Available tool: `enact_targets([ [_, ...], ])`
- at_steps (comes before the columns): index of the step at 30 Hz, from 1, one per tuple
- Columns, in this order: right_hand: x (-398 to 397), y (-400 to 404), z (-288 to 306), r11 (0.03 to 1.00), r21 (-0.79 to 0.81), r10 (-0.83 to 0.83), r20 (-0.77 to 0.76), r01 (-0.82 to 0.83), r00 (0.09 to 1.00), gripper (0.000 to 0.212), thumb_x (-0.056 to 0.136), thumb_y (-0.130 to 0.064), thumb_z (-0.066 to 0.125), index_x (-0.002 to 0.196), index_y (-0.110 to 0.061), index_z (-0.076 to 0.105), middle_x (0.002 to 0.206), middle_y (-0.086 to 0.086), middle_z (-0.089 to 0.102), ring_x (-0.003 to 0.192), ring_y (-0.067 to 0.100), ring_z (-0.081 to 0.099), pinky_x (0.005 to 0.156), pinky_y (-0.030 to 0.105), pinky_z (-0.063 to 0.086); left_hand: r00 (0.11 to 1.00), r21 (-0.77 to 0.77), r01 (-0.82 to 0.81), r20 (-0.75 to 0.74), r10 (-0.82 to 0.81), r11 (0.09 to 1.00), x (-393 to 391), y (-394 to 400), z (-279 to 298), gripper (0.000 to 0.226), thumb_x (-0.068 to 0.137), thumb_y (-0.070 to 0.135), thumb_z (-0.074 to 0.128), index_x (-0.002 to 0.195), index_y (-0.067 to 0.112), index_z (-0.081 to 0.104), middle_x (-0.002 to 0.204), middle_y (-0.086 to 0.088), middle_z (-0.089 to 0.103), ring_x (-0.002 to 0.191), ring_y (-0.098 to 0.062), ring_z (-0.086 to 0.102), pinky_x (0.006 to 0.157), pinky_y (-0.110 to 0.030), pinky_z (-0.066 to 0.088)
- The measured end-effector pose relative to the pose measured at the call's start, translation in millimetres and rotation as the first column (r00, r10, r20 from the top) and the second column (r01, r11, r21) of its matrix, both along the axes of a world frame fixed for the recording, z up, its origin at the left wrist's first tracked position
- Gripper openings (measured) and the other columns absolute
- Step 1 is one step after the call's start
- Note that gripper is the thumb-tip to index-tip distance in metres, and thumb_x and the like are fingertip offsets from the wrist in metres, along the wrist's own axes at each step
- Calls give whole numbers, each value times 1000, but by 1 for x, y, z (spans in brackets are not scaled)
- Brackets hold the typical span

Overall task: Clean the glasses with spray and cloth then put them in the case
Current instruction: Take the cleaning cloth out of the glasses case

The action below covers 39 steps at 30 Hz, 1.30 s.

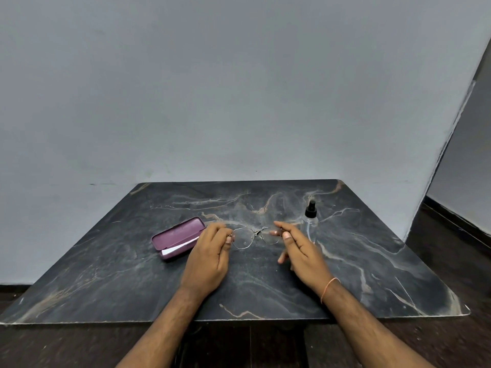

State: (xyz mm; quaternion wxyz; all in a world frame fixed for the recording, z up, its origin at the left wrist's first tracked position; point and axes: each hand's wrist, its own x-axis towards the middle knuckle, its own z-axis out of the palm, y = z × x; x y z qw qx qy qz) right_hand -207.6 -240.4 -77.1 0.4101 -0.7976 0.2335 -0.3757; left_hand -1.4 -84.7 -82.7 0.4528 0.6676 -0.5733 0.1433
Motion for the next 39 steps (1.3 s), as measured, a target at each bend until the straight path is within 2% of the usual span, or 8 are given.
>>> enact_targets([
  [4,-1,0,-1,999,39,9,-11,-9,1000,30,117,-35,39,126,-52,62,130,-26,75,59,25,75,59,12,50,999,30,44,-7,-44,999,-1,3,2,25,116,29,42,110,19,65,115,10,53,105,-14,60,92,-35,53],
  [8,0,2,0,999,11,-52,-48,52,997,29,116,-33,43,118,-53,64,124,-33,75,61,15,74,64,13,51,998,83,35,47,-39,996,1,9,2,24,115,28,45,116,19,68,120,9,54,107,-13,60,94,-30,51],
  [12,-1,4,-2,995,-28,-93,-91,91,992,29,114,-30,50,118,-53,66,116,-36,76,86,-3,75,80,9,53,992,141,23,124,-41,990,8,16,-1,23,114,25,47,118,19,68,122,9,57,109,-12,60,97,-31,52],
  [15,-3,2,-5,994,-58,-99,-125,92,987,26,112,-29,54,128,-40,72,113,-30,79,108,-15,68,90,3,46,983,177,17,176,-49,984,12,22,-5,26,115,26,46,122,19,70,127,9,59,112,-10,58,101,-26,48],
  [18,-4,0,-9,992,-91,-101,-154,87,983,27,111,-26,55,131,-31,73,113,-26,78,112,-23,62,91,-1,40,975,216,8,215,-56,976,17,26,-8,28,115,28,47,127,20,71,132,8,60,114,-12,59,102,-23,45],
  [22,-7,1,-8,987,-139,-115,-235,84,965,28,111,-30,54,134,-33,70,121,-22,78,116,-4,68,103,25,52,966,247,2,251,-66,969,22,29,-11,31,115,32,48,131,20,72,136,5,63,115,-18,63,102,-29,48],
  [25,-9,3,-7,981,-181,-124,-301,71,946,31,111,-34,52,137,-33,68,123,-13,78,120,11,68,104,40,54,968,267,-7,244,-61,964,24,31,-13,36,115,36,47,136,22,72,139,5,63,116,-18,64,104,-30,50],
  [39,-11,3,-10,961,-269,-157,-374,55,914,32,112,-34,49,139,-36,66,121,-9,74,118,13,60,101,37,50,982,376,-37,187,-37,926,25,36,-13,53,113,45,40,158,24,60,155,8,62,127,-15,61,113,-38,52],
])
